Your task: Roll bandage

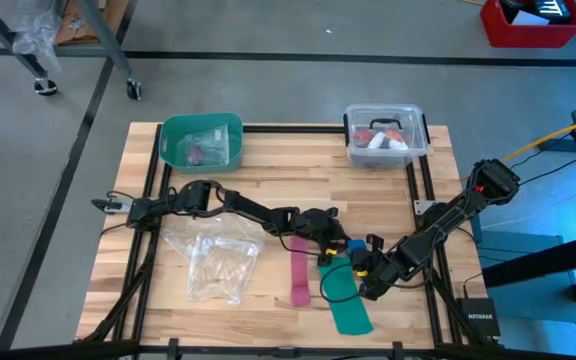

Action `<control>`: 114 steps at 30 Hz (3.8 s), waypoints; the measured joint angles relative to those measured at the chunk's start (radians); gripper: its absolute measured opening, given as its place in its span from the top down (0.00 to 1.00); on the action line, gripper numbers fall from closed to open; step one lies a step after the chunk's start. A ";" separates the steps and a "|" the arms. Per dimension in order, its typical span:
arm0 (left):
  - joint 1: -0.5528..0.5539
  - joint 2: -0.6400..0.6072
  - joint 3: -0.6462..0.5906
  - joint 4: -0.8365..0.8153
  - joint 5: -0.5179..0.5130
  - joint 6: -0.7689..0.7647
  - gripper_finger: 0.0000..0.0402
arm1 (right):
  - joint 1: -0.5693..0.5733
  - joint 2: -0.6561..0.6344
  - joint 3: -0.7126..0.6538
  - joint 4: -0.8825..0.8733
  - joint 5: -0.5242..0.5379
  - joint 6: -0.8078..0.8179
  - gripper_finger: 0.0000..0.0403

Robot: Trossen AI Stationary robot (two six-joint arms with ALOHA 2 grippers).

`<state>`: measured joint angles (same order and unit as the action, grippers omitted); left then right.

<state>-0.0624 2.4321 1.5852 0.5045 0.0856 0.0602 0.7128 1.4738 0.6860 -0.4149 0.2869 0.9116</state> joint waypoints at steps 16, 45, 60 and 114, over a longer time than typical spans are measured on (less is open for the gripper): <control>0.106 -0.167 -0.001 -0.300 -0.024 0.105 0.99 | 0.000 -0.018 0.294 -0.557 0.271 -0.117 0.99; 0.239 -0.622 0.000 -0.716 -0.023 0.046 1.00 | -0.167 -0.017 0.409 -0.494 0.402 -0.702 0.59; 0.281 -0.663 0.000 -0.757 -0.024 -0.045 1.00 | -0.185 -0.017 0.409 -0.492 0.628 -0.868 0.79; 0.291 -0.790 0.000 -0.901 -0.023 -0.054 0.99 | -0.378 -0.017 0.408 -0.508 0.504 -0.521 0.52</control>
<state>0.2287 1.6421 1.5856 -0.3969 0.0626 0.0064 0.3347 1.4570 1.0943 -0.9224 0.7912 0.3908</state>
